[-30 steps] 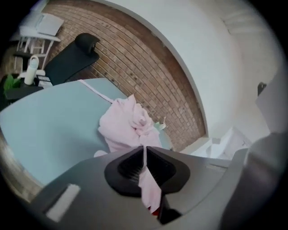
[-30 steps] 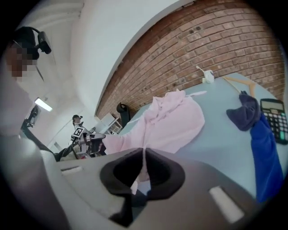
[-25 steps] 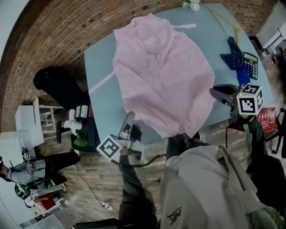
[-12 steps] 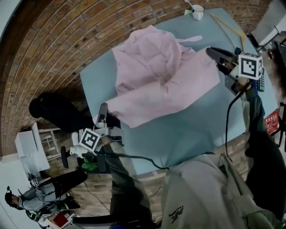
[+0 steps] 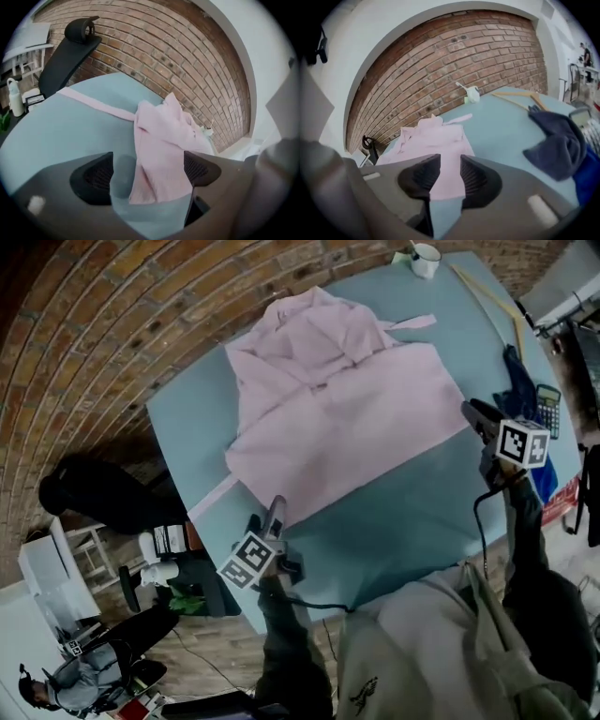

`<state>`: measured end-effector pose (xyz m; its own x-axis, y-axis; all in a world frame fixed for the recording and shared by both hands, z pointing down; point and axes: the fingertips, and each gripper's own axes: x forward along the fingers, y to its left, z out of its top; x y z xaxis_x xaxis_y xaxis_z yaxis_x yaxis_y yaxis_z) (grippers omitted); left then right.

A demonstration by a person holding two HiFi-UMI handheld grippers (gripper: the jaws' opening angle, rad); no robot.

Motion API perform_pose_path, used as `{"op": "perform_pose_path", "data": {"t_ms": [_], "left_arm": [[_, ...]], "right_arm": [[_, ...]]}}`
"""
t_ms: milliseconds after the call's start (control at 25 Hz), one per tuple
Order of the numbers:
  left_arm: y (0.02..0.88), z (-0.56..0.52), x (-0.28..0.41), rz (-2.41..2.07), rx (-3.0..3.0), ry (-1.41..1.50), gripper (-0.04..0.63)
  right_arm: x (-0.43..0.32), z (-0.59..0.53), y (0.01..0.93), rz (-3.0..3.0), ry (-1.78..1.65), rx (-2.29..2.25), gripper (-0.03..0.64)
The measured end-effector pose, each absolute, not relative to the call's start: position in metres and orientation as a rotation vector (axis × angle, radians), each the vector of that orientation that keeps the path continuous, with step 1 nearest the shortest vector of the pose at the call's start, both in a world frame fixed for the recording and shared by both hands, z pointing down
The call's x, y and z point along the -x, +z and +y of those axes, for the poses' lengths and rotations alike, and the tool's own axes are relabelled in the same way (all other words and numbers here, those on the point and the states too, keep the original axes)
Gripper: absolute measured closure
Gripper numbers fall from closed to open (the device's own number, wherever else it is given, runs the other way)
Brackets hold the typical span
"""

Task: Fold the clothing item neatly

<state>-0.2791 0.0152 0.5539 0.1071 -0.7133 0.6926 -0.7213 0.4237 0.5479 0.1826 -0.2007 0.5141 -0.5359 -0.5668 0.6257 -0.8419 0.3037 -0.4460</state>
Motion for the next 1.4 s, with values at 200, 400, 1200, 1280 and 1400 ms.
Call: {"op": "perform_pose_path", "data": {"t_ms": [200, 400, 1200, 1280, 1400], "left_arm": [[0.567, 0.038, 0.238, -1.562, -1.213, -0.029, 0.126], [0.569, 0.041, 0.238, -1.6, -1.14, -0.071, 0.145], [0.579, 0.085, 0.234, -1.705, -1.149, -0.173, 0.548], [0.576, 0.108, 0.228, -1.699, -1.138, -0.189, 0.548], [0.567, 0.148, 0.209, -1.689, -1.112, -0.219, 0.549]], "right_arm": [[-0.158, -0.123, 0.553, -2.066, 1.588, -1.189, 0.485], [-0.107, -0.111, 0.578, -2.044, 1.798, -1.142, 0.485], [-0.121, -0.084, 0.56, -2.246, 1.641, -0.997, 0.594], [-0.128, -0.062, 0.558, -2.267, 1.619, -0.958, 0.594], [-0.145, -0.027, 0.55, -2.284, 1.605, -0.918, 0.594]]}}
